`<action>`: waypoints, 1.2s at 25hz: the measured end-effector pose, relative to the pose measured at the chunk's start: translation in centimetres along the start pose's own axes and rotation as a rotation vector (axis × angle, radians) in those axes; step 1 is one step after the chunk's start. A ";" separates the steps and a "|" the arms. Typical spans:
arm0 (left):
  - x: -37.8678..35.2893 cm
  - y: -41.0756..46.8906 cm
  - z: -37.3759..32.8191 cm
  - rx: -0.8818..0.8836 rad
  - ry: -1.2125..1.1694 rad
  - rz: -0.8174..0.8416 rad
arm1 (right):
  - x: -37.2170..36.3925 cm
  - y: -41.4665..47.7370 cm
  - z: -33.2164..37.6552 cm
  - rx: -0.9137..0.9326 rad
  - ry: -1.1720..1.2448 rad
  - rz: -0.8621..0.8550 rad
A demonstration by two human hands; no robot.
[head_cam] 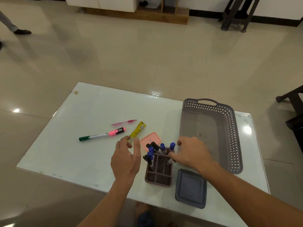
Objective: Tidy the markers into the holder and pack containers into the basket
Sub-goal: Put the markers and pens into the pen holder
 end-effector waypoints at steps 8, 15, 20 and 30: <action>0.1 3.0 5.7 0.452 -0.080 -0.050 | 4.5 -0.6 1.3 0.134 0.214 -0.378; -0.5 9.1 8.8 0.293 0.212 0.034 | 0.4 8.3 7.7 0.342 0.108 -0.069; -2.2 13.5 9.1 -0.041 0.462 0.105 | -4.5 14.9 13.3 0.398 -0.010 0.071; -4.4 17.6 10.8 -0.430 0.572 0.174 | -10.8 22.5 16.1 0.426 -0.462 0.127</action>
Point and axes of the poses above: each hand's wrist, its own y-axis towards the middle knuckle, its own x-axis out of the back of the hand, z = x × y, the point moved 3 cm from there along y, towards the middle knuckle, and after that the axes turned 6 degrees about y, right-handed, at the moved point
